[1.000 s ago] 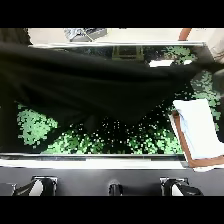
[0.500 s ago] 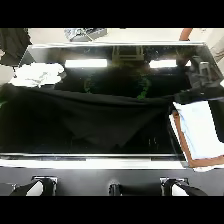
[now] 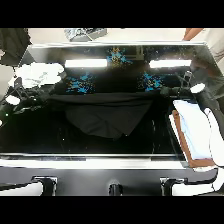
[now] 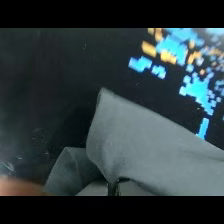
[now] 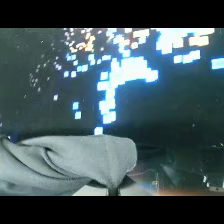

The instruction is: Fold the shirts.

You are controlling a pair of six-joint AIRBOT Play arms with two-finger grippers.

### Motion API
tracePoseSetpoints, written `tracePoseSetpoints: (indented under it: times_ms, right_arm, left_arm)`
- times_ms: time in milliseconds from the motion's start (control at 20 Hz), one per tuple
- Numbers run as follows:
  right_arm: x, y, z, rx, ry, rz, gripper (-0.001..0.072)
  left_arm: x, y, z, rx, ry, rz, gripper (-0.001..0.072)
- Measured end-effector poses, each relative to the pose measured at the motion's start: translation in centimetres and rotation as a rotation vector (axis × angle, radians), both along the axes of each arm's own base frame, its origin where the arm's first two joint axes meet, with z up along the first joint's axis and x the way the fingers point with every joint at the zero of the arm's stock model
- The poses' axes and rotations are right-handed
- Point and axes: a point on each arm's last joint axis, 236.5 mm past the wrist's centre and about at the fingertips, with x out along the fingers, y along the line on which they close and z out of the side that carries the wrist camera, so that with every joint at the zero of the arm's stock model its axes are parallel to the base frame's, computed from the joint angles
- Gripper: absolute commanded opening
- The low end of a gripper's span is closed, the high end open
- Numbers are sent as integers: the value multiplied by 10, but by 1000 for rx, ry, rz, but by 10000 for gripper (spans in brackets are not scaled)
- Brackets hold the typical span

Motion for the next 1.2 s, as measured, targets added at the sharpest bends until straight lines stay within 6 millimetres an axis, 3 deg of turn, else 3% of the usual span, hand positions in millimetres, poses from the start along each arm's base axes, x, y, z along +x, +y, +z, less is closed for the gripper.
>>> tracePoseSetpoints:
  times_ms: [100, 150, 350, 450, 600, 800, 950, 1200]
  right_arm:
    - [3, 8, -4, 12, 3, 7, 623]
    - [5, 12, -1, 16, -1, 19, 684]
    - [-11, 18, 33, -9, 20, 171, 683]
    - [-46, 25, 34, -29, 126, 293, 683]
    - [-117, 53, 7, -7, 367, 480, 688]
    - [-186, 113, -38, 92, 556, 597, 701]
    - [-212, 148, -63, 166, 603, 586, 700]
    - [-220, 190, -70, 271, 606, 531, 690]
  left_arm:
    - [2, -4, -11, -29, 15, 11, 33]
    - [4, -4, -12, -38, 16, 17, 33]
    - [3, -6, -16, -55, 24, 15, 33]
    - [-1, -10, -19, -52, 39, -17, 32]
    - [-8, -17, -22, -48, 61, -73, 33]
    - [-15, -24, -25, -51, 85, -121, 33]
    - [-18, -27, -26, -54, 94, -137, 33]
    - [-19, -28, -27, -56, 99, -145, 33]
